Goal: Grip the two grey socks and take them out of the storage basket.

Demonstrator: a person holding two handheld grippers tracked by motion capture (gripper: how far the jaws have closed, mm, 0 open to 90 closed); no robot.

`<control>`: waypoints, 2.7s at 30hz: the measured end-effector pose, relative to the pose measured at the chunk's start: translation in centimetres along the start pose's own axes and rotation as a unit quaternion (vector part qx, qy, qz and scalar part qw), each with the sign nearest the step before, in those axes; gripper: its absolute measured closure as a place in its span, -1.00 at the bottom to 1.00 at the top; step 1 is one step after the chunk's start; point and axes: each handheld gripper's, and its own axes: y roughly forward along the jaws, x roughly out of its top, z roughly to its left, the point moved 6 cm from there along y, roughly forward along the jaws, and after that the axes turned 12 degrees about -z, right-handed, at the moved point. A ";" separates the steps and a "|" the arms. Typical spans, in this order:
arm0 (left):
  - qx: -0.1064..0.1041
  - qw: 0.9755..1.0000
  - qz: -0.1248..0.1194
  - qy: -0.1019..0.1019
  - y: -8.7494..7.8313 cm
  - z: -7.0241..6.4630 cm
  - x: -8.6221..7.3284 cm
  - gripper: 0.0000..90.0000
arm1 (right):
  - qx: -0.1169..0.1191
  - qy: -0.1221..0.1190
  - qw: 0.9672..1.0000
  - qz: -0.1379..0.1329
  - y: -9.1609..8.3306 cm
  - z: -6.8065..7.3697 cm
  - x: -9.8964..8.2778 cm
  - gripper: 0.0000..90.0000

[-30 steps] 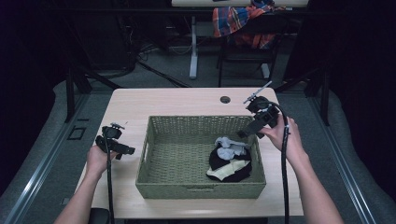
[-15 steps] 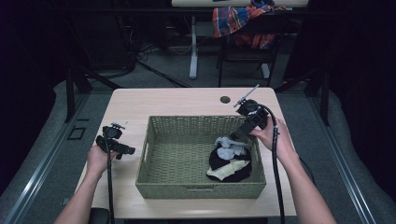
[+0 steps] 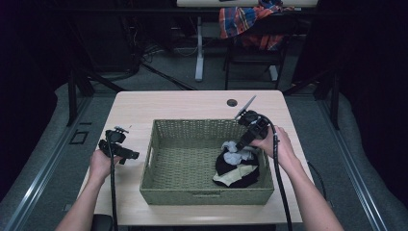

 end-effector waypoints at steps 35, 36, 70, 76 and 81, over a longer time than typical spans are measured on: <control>0.000 1.000 0.001 0.002 0.0 0.0 0.0 -1.00 | -0.042 0.012 0.999 0.023 0.8 -0.2 0.2 0.95; -0.001 1.000 0.002 0.002 0.0 0.0 0.0 -1.00 | -0.041 0.011 0.999 0.024 0.4 -0.2 0.3 0.95; 0.001 1.000 0.002 0.001 0.1 -0.1 0.0 -1.00 | -0.032 0.020 0.997 -0.069 -6.5 0.5 2.0 0.95; -0.002 1.000 0.006 0.002 0.2 -0.1 -0.1 -1.00 | -0.031 0.028 0.996 -0.084 -7.6 0.3 2.0 0.95; -0.001 1.000 0.005 0.003 0.2 -0.1 -0.1 -1.00 | -0.031 0.036 0.994 -0.094 -8.3 0.0 2.0 0.95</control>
